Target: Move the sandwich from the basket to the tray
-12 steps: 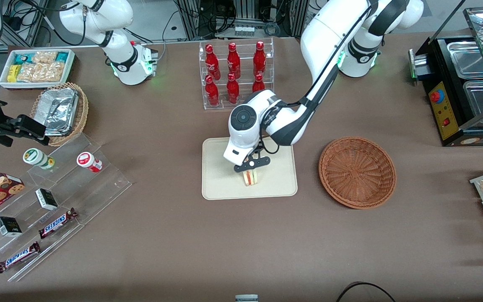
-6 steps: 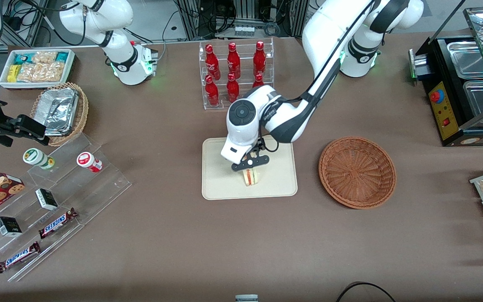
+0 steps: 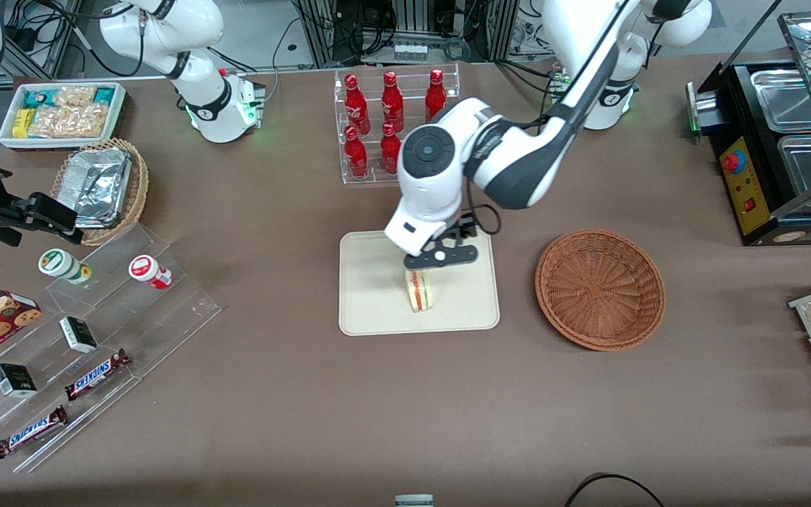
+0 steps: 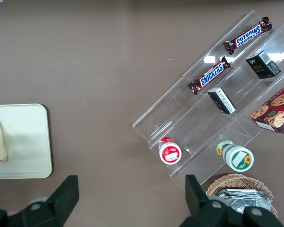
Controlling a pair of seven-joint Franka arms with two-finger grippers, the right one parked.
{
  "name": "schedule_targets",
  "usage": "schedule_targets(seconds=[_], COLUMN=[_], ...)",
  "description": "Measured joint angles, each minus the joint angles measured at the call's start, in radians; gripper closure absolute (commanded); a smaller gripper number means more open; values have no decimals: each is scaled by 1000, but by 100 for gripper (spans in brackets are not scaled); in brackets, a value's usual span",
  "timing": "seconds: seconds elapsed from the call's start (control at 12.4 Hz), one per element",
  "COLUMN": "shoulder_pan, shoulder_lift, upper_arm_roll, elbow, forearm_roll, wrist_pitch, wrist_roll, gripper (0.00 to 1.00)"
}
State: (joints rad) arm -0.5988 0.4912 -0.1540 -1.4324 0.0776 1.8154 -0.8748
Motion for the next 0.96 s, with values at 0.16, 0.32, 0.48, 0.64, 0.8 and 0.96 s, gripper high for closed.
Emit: schedule_targets(seconds=[0.16,0.32,0.48,0.64,0.8,0.96], shoulder_pan=[58,114,165,226,273,298], shoulder_lift=[-33,-59,-73,-97,-135,-177], upper_arm_roll=[2,3,4,4,4,4], elbow=[0,-4,-9,-24,-65,-107], forearm_roll=[0,1,1,1,1,1], wrist_pitch=[-90,-152,-189,-221,-231,-233], wrist_roll=[35,108,191,289,367,406], gripper=[0,0,0,0,0,0])
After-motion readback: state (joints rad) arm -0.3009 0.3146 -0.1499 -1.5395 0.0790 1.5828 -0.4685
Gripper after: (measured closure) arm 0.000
